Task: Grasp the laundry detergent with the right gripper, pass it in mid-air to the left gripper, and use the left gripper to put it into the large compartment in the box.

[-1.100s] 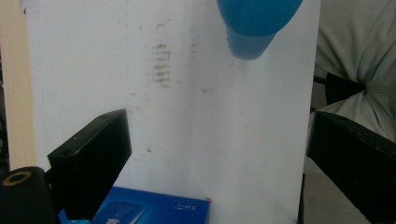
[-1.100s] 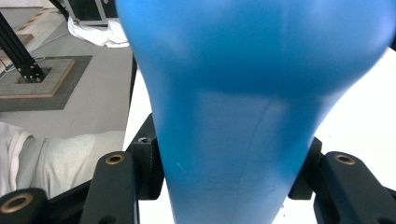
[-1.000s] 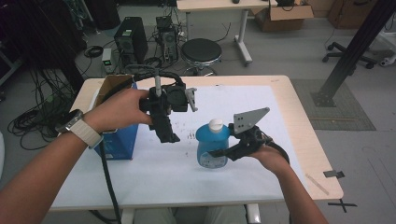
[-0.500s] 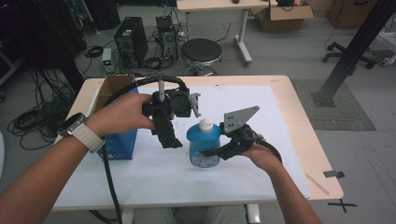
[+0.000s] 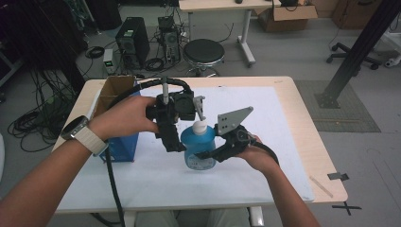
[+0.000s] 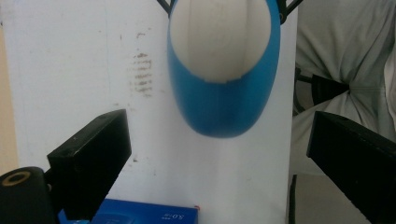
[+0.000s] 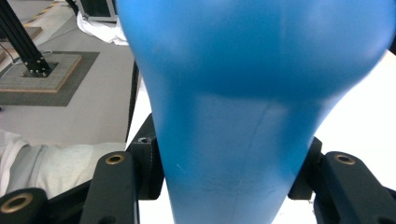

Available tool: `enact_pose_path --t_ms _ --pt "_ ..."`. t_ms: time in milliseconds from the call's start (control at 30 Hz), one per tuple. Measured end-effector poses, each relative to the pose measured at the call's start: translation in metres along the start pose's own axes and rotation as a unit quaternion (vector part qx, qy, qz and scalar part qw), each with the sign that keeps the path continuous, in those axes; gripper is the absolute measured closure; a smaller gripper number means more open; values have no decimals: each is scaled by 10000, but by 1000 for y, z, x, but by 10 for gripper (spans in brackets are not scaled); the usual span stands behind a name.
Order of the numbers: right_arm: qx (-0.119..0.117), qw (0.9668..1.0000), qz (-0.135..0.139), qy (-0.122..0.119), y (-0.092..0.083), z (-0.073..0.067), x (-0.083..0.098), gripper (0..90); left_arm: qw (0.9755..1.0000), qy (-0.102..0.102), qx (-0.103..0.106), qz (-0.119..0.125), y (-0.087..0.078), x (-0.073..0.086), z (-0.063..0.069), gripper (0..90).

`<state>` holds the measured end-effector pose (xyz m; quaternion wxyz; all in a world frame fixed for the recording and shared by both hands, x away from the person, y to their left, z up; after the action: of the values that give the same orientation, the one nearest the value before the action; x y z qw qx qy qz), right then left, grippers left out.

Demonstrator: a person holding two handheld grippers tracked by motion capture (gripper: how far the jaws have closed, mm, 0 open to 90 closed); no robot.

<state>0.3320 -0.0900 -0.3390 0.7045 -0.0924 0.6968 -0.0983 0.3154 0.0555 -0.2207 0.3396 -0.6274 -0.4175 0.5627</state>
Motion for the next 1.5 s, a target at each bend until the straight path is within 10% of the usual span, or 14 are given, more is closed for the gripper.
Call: enact_pose_path --t_ms 1500 --pt "-113 9999 -19 -33 15 0 -6 448 9997 20 237 -48 30 -10 -4 84"
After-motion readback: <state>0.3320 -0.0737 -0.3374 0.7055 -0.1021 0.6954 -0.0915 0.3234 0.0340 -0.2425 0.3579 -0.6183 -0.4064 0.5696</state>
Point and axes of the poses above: each handheld gripper's, and its own axes: y roughly forward along the jaws, x roughly out of its underside, z roughly to its right, the point moved 3 cm from there along y, roughly forward along the jaws, and after that the axes turned 14 degrees about z, right-handed, at the moved point
